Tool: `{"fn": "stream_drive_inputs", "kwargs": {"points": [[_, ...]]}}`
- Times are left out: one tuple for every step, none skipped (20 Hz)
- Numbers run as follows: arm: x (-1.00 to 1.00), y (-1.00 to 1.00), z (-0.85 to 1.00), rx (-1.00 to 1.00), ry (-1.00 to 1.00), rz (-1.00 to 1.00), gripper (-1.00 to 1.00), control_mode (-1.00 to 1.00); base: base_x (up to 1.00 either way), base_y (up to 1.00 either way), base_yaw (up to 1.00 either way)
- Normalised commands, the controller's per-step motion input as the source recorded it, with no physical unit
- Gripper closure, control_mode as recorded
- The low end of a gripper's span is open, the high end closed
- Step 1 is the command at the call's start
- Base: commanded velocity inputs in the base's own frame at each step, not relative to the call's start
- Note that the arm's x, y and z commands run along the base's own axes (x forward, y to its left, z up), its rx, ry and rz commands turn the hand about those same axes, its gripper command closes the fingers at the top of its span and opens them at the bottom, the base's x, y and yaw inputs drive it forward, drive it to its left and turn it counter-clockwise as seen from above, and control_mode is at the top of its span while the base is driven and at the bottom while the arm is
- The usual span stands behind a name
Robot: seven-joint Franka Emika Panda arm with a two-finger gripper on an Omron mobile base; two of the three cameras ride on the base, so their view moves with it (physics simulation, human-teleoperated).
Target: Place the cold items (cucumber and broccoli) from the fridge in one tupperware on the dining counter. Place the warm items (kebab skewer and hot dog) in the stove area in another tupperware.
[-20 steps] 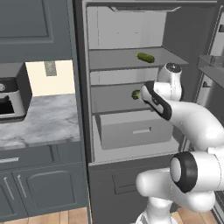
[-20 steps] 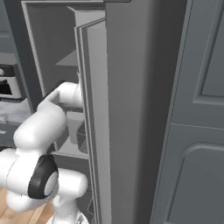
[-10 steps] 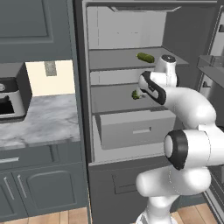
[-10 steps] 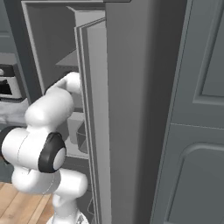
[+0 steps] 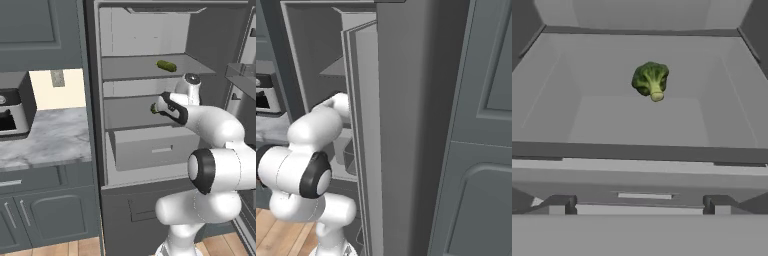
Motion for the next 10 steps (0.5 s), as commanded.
{"fn": "stream_drive_inputs", "kwargs": {"points": [[0.28,0.00,0.00,0.00,0.08,0.00,-1.00,-1.00,0.00,0.00,0.00],[0.27,0.00,0.00,0.00,0.16,0.00,-1.00,-1.00,0.00,0.00,0.00],[0.27,0.00,-0.01,0.00,0.23,0.00,-1.00,-1.00,0.00,0.00,0.00],[0.26,0.00,-0.04,0.00,0.20,0.00,-1.00,-1.00,0.00,0.00,0.00],[0.25,0.00,-0.05,0.00,0.18,0.00,-1.00,-1.00,0.00,0.00,0.00],[0.24,0.00,-0.09,0.00,0.11,0.00,-1.00,-1.00,0.00,0.00,0.00],[0.20,0.00,-0.11,0.00,0.07,0.00,-1.00,-1.00,0.00,0.00,0.00],[0.18,0.00,-0.09,0.00,0.04,0.00,-1.00,-1.00,0.00,0.00,0.00],[0.22,0.00,-0.05,0.00,0.06,0.00,-1.00,-1.00,0.00,0.00,0.00],[0.21,0.00,-0.05,0.00,0.02,0.00,-1.00,-1.00,0.00,0.00,0.00]]}}
